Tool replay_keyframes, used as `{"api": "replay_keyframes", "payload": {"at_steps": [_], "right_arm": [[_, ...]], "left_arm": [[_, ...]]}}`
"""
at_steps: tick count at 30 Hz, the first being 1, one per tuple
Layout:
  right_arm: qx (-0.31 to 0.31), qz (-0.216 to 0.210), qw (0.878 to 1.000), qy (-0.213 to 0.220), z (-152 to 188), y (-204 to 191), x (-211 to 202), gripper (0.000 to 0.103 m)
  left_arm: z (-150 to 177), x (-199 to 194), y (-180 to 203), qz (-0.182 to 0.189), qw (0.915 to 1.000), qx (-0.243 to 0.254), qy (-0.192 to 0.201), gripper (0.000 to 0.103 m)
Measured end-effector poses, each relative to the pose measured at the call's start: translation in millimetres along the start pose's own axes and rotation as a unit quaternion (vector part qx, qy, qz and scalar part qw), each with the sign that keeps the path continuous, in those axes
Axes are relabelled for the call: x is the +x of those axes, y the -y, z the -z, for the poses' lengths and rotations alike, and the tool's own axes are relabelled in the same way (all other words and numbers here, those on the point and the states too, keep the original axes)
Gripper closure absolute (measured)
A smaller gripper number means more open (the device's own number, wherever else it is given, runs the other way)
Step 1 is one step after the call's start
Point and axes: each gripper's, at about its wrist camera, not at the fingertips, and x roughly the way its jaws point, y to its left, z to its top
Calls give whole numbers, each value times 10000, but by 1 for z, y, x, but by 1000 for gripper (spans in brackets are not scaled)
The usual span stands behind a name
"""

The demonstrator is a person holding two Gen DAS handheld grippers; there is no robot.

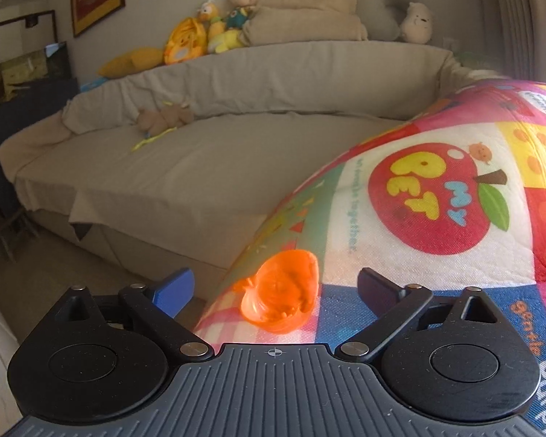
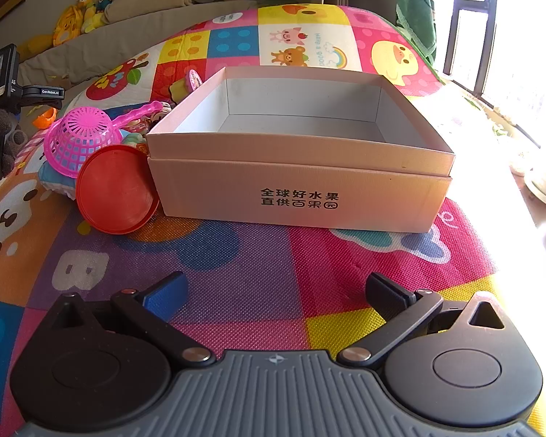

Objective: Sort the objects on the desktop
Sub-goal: 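Grasp the orange jack-o-lantern toy with the left tool and lift it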

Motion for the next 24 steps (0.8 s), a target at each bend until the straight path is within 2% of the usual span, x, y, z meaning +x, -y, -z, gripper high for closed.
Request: {"api": "replay_keyframes", "payload": {"at_steps": [1, 4, 8, 9, 11, 13, 15, 19, 21, 23, 24], "right_arm": [[-1, 1, 10000, 1, 0, 0, 0, 0], [1, -3, 10000, 0, 0, 0, 0, 0], [-2, -3, 10000, -2, -1, 0, 0, 0], [-2, -5, 10000, -3, -1, 0, -1, 0], [-7, -24, 10000, -24, -2, 2, 0, 0], [-34, -36, 10000, -51, -3, 2, 0, 0], [-46, -53, 10000, -60, -3, 2, 1, 0], [-42, -65, 10000, -52, -3, 2, 0, 0], [-89, -68, 9999, -56, -4, 1, 0, 0], [-230, -201, 9995, 116, -5, -6, -7, 0], [-320, -297, 9984, 346, -6, -12, -15, 1]], "left_arm": [[1, 5, 2, 4, 9999, 47, -105, 30], [4, 10, 0, 31, 9996, -2, -285, 44], [14, -8, -1, 174, 9995, 156, -191, 44], [18, -18, 1, 288, 9992, 226, -142, 44], [29, -53, 6, 768, 9962, 418, -31, 44], [46, -99, 14, 1426, 9877, 641, 26, 44], [68, -146, 23, 2026, 9749, 916, 128, 44], [116, -222, 34, 2837, 9509, 1219, 199, 44], [137, -243, 38, 3082, 9433, 1228, 68, 42], [158, -257, 43, 3104, 9418, 1289, -44, 42], [166, -263, 43, 3070, 9421, 1349, -73, 38]]}}
